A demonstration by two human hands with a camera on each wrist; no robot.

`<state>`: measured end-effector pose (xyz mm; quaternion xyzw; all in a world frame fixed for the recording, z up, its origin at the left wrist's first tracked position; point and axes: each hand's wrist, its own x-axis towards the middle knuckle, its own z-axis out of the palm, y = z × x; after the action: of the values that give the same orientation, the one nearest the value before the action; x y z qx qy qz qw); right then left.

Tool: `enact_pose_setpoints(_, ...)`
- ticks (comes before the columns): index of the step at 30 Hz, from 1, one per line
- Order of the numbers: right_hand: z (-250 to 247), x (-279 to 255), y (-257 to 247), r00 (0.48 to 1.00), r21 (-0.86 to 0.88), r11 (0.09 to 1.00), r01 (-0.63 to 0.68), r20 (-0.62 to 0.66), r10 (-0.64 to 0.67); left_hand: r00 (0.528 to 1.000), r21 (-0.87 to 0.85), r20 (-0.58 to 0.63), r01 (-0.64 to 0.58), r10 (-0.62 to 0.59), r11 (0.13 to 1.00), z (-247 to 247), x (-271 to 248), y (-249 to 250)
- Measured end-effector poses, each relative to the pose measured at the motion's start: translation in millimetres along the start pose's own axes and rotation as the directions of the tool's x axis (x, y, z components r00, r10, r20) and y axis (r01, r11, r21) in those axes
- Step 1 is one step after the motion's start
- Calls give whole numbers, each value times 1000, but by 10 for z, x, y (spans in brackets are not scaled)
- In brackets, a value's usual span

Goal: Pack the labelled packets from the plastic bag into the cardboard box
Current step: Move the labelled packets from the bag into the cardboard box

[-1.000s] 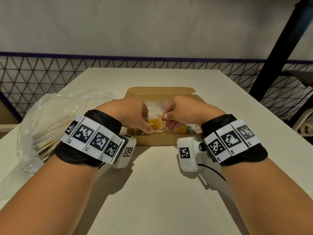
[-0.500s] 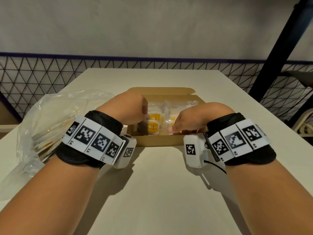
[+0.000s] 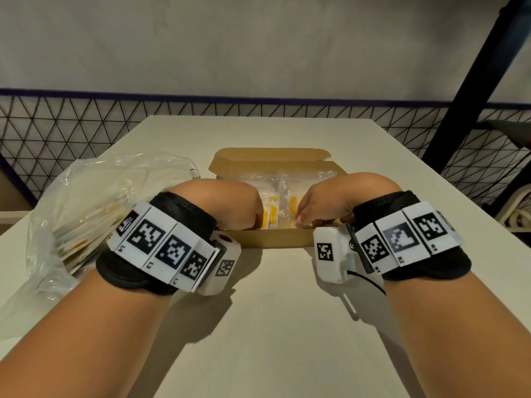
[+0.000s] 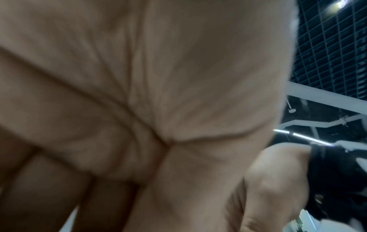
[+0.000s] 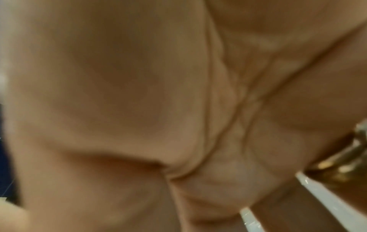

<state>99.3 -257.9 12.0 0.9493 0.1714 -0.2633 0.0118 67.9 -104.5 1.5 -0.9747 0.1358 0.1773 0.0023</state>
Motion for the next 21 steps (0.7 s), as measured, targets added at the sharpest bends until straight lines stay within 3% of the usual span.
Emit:
enact_pose_setpoints(4, 2, 0, -14, 998, 3, 998, 57, 18, -57, 994, 64, 107, 24, -30, 998, 17, 23, 0)
enact_pose_setpoints(9, 17, -56, -126, 987, -74, 984, 161, 37, -159, 994, 98, 105, 0, -10, 995, 10, 28, -3)
enact_pose_setpoints(21, 42, 3, -83, 991, 35, 993, 114, -78, -111, 996, 116, 92, 2, -13, 993, -7, 11, 19)
